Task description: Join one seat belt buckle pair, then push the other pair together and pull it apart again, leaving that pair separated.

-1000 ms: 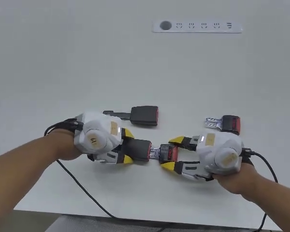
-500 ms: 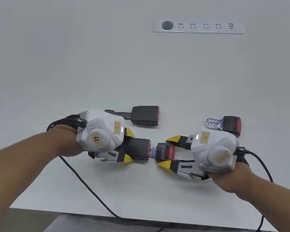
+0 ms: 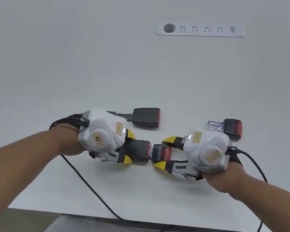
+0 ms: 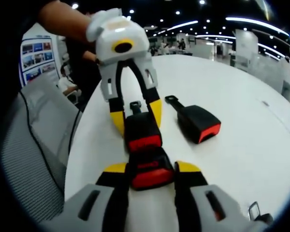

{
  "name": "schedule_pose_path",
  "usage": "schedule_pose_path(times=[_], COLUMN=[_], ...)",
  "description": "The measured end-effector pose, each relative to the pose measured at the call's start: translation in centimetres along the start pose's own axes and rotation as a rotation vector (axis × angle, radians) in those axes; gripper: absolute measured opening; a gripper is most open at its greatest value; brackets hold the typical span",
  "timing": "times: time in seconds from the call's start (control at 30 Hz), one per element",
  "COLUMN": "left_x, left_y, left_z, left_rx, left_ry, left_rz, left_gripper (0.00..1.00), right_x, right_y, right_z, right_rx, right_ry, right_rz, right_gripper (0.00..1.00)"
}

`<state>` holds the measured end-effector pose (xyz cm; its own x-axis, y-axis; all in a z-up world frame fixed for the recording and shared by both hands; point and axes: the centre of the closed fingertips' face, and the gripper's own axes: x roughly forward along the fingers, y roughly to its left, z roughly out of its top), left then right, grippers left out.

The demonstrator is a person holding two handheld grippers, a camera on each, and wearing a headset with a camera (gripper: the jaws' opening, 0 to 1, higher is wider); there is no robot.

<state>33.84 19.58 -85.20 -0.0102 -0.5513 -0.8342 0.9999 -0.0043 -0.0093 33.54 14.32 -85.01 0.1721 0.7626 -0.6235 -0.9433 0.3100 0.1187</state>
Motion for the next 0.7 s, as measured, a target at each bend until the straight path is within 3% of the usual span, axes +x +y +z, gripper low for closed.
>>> schedule_pose_path(times=[0.37, 0.7], left_x=[-0.12, -0.35], left_y=[0.03, 0.12], left_z=[-0.07, -0.2], left_rx=[-0.004, -0.02], left_ry=[-0.016, -0.084], left_rz=[-0.002, 0.0], left_gripper=[0.34, 0.34], right_x=[-0.12, -0.17], right_y=[-0.21, -0.26], right_z=[0.0, -0.08], right_rx=[0.0, -0.03], right_ry=[0.0, -0.022], right_rz=[-0.007, -0.007], right_gripper=[0.36, 0.35])
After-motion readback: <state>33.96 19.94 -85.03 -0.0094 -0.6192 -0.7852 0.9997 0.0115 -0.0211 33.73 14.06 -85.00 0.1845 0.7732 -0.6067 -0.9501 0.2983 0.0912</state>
